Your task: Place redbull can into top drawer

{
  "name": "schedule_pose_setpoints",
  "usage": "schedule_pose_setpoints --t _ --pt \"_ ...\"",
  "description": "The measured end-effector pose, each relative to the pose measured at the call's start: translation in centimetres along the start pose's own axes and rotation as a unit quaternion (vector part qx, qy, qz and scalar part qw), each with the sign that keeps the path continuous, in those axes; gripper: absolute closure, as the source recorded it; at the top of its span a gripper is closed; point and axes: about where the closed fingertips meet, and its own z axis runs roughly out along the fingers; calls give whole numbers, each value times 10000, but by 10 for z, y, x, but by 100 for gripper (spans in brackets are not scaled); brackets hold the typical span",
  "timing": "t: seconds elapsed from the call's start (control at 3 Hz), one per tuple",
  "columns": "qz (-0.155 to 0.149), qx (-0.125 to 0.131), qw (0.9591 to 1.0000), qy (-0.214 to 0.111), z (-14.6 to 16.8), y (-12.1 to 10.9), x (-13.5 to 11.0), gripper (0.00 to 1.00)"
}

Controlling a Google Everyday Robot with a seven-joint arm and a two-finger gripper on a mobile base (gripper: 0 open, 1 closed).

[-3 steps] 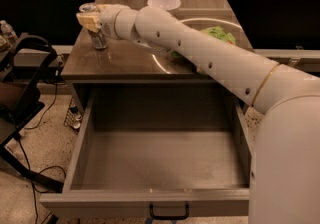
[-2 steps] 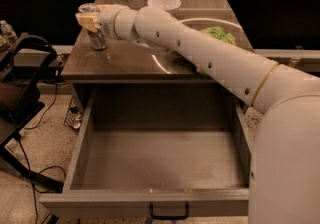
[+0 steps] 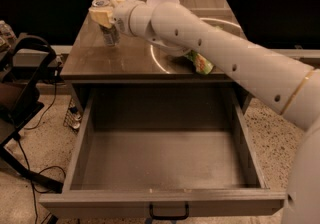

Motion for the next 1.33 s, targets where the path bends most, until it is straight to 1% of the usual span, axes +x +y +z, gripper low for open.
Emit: schedule_pose_setpoints --t 0.33,0.67,1.0,1.33 --pt "55 349 9994 1 -74 -1 -15 100" --pt "168 485 9985 186 -127 14 6 100" --pt "357 475 9972 460 -161 41 67 100" --pt "356 474 9972 460 -162 40 49 100"
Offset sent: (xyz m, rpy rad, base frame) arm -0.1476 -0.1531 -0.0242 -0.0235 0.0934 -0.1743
